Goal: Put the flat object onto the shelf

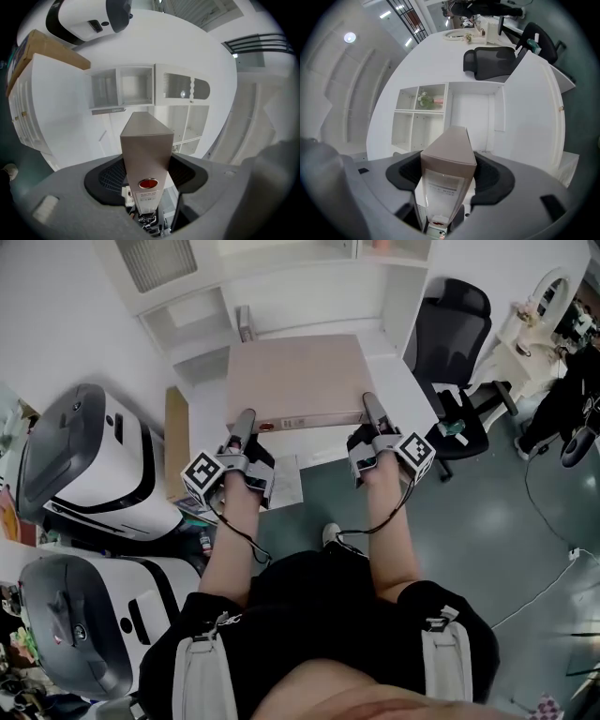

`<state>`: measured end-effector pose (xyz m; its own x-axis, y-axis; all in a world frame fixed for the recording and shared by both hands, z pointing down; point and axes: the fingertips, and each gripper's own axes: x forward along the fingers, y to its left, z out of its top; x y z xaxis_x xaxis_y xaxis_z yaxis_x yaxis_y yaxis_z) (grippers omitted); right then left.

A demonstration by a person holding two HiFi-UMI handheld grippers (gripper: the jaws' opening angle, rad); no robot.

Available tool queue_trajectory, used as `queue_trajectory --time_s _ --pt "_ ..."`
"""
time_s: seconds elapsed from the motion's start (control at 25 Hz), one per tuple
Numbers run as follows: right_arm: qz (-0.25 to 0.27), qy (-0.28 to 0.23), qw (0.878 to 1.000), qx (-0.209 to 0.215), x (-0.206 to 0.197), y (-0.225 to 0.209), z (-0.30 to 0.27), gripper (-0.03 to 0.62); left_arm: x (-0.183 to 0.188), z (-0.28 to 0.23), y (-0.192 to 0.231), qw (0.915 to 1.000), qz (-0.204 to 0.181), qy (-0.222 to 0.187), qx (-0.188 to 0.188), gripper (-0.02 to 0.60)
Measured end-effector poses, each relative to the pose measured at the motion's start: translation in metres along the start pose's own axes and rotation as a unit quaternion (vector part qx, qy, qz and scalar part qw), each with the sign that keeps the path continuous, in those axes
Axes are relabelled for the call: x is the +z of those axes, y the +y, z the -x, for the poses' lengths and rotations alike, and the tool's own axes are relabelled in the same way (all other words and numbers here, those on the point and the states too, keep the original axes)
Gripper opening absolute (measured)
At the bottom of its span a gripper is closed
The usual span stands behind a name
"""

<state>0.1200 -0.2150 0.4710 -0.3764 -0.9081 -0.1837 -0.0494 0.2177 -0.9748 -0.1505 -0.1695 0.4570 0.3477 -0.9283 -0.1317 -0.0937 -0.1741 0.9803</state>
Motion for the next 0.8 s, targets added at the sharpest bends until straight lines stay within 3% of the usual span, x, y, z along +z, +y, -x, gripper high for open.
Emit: queue_trajectory --time_s 0.48,0.8 --pt "0.003 0.033 0.999 0.008 0.073 -0.008 -0.119 0.302 0.015 -0.118 -0.001 0.9996 -0.003 -0.029 -0.002 0.284" --pt "0.004 0.055 0.998 0.018 0.093 -0.011 -0.181 0.302 0.035 -0.167 -0.005 0.9985 -0.005 -0.053 -0.012 0.284"
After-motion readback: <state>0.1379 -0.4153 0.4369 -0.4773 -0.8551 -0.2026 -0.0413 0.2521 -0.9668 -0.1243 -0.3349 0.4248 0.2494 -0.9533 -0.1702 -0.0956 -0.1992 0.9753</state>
